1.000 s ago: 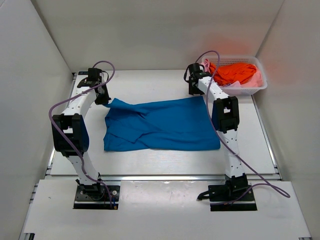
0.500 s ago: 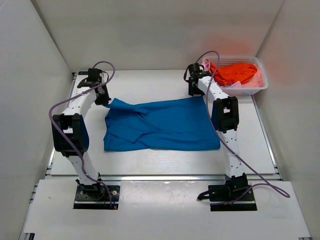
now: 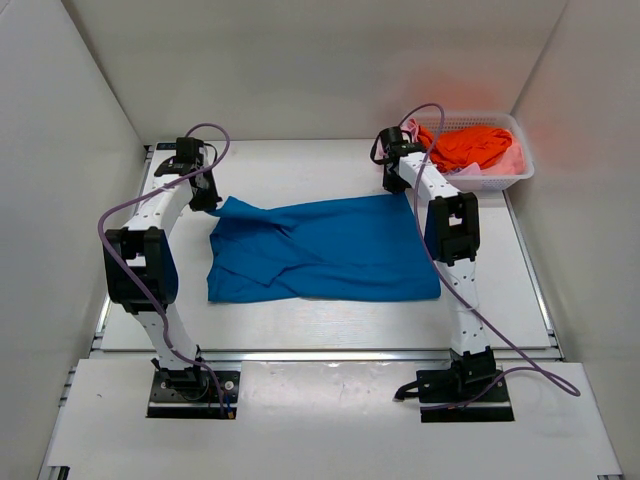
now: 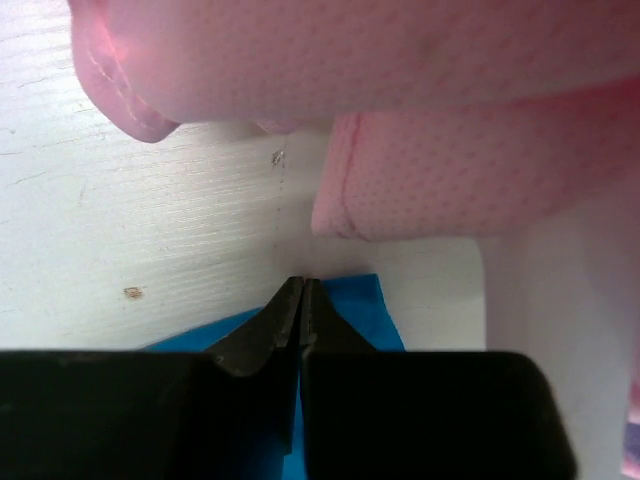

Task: Fold and stack the t-shirts
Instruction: Grap the side of the flattened tshirt furthest away from the robot with both arms

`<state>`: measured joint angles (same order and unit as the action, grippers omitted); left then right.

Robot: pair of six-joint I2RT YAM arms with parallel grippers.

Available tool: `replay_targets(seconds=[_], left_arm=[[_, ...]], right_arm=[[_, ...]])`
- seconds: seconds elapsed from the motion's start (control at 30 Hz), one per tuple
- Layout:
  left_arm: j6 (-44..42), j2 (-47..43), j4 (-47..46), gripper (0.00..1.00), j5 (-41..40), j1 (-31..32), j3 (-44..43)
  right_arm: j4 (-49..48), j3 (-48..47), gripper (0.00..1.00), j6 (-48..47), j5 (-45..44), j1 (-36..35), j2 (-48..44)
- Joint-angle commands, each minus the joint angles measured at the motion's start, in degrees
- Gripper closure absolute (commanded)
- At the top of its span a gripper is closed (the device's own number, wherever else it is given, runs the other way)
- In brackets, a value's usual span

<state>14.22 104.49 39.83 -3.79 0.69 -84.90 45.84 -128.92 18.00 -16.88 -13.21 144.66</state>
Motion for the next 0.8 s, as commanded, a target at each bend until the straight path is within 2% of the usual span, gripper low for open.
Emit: replay_targets(seconds=[0.0,0.2,0.47,0.6,0.77], left_arm=[[0.1,-3.3,-1.1,1.00,0.6,-0.5,-0.1],[0.0,-3.4,-1.1,1.00,0.8,-0.6,-0.2],[0.5,-4.6,-0.8,1.00,1.2,-0.6,-0.2],[0.5,-6.0,-0.4,1.00,1.7,-0.3,-0.2],[1.0,-9.5,-0.4,1.00,2.4,-0.2,2.1]], right_arm=[[5.5,1.7,1.00,0.9,0.4,1.6,1.6],[6.4,-1.1,1.00,-1.0,-1.5,1.3,1.1],[5.9,1.7,1.00,-0.7,-2.9,-0.6,-4.6],[5.6,4.6,1.00,-0.5,-4.0,-1.5,-8.9],[1.2,15.1,1.00,0.1,-4.6,-1.9,-18.2]])
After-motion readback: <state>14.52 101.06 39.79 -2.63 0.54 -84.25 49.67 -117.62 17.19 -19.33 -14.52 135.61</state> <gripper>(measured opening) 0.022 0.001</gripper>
